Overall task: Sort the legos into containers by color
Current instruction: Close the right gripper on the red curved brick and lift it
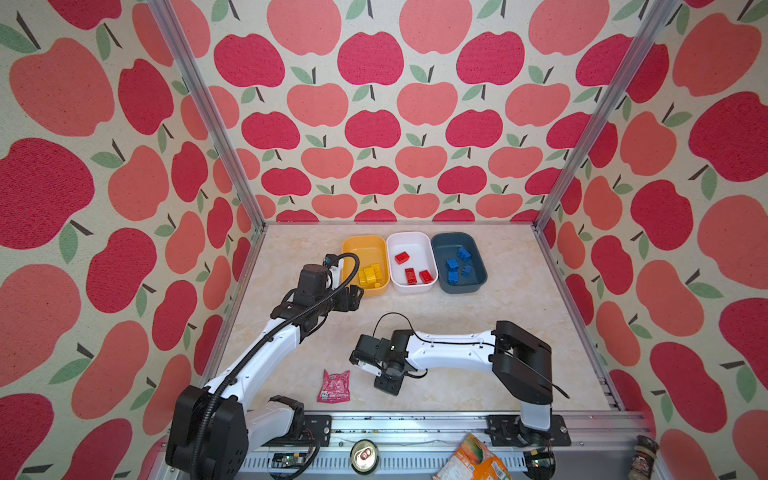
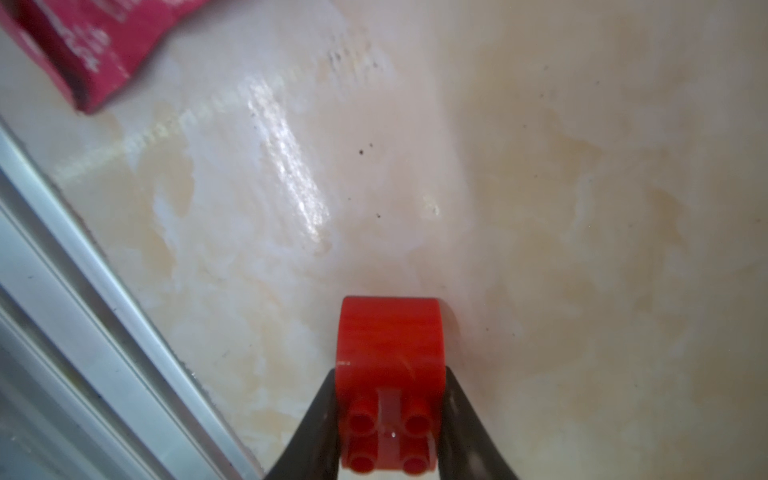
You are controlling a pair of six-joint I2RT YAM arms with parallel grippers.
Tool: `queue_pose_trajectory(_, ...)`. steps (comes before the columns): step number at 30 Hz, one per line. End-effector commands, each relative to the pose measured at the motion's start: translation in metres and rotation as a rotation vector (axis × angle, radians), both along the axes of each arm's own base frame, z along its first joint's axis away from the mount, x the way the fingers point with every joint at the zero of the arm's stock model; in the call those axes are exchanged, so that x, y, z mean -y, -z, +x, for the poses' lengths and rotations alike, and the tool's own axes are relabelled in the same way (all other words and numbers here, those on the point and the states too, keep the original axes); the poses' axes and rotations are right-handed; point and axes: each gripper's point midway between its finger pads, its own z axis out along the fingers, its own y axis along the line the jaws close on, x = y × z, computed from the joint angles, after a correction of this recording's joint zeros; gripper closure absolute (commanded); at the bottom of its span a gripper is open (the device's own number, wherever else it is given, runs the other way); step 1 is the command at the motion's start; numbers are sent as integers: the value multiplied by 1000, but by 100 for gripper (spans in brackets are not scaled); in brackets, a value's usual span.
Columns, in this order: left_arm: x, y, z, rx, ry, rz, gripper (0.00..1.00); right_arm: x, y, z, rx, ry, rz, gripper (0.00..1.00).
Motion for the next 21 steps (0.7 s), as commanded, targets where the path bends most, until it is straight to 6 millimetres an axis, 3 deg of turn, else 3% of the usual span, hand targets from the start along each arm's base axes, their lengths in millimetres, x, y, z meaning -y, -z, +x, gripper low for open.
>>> queue_pose_trajectory(1,0,2,-1,-3,0,-16,15,3,-12,4,34,19,-2,75)
queue_pose_trajectory(15,0,4,-2,-16,-8,-25,15,5,-66,37,90,118,126,76)
queue_pose_trajectory(21,-2,6,-5,-24,-18,-29,15,8,-90,60,124,163,185,75)
